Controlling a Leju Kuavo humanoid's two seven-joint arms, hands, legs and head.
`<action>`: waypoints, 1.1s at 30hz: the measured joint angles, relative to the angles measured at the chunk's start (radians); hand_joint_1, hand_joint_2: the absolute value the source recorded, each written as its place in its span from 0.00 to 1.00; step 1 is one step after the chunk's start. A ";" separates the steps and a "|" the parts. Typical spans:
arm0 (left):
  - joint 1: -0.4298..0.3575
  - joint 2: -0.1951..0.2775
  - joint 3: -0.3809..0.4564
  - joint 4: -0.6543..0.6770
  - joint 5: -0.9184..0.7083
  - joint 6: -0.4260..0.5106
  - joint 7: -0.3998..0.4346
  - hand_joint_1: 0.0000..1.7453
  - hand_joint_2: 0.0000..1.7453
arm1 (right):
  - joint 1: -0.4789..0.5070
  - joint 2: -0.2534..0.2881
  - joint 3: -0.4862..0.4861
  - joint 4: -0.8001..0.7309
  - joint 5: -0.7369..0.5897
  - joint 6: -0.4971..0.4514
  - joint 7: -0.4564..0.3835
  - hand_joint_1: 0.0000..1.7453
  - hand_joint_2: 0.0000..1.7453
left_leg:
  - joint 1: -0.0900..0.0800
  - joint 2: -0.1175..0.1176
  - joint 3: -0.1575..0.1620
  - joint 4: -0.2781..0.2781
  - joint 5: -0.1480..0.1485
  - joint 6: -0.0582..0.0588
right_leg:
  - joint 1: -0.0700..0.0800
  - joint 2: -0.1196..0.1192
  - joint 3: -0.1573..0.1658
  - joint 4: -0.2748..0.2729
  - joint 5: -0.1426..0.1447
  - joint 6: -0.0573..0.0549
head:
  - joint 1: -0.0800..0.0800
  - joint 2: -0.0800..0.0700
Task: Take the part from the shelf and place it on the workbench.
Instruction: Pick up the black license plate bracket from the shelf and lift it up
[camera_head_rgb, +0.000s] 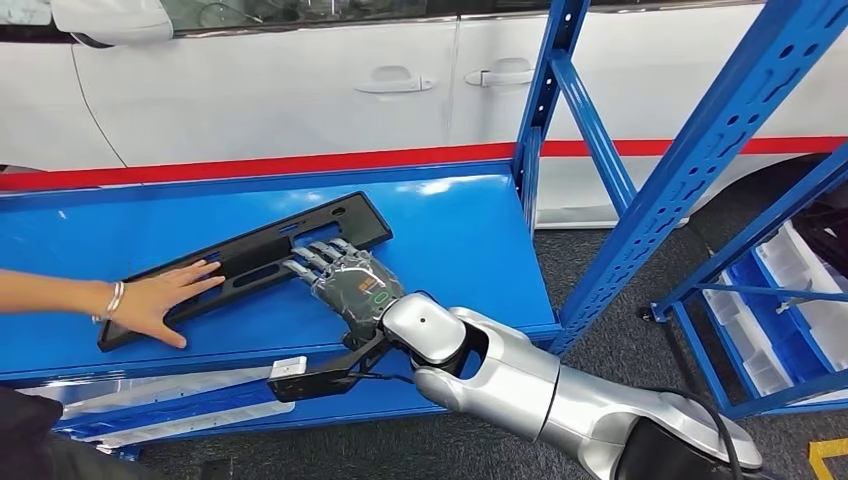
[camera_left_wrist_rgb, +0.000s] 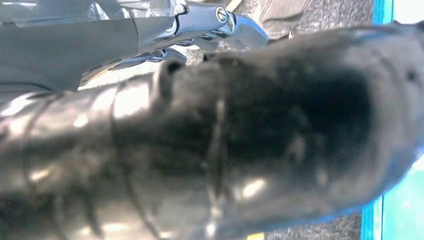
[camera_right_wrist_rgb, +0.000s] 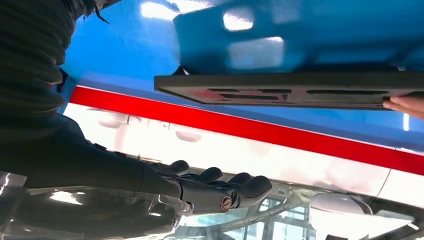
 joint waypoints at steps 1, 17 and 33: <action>0.000 -0.001 0.000 0.000 0.000 -0.001 0.000 0.00 0.00 | 0.000 0.000 0.000 0.000 0.000 0.000 0.000 0.00 1.00 | 0.000 -0.001 0.001 0.003 -0.003 -0.002 | 0.000 0.000 0.033 -0.070 0.033 -0.004 | 0.001 0.000; -0.001 -0.002 -0.016 0.000 -0.019 -0.009 -0.002 0.00 0.00 | -0.008 0.050 0.001 0.136 0.013 -0.029 -0.031 0.00 1.00 | 0.006 0.001 -0.048 0.086 -0.019 -0.055 | -0.002 0.002 0.107 -0.218 0.073 -0.038 | -0.012 0.000; -0.003 -0.006 -0.037 0.000 -0.014 -0.012 -0.002 0.00 0.00 | 0.000 0.103 0.001 0.385 0.036 -0.023 -0.054 0.00 1.00 | -0.003 -0.002 -0.009 0.014 -0.005 -0.008 | 0.002 0.001 0.078 -0.162 0.065 -0.013 | -0.003 0.000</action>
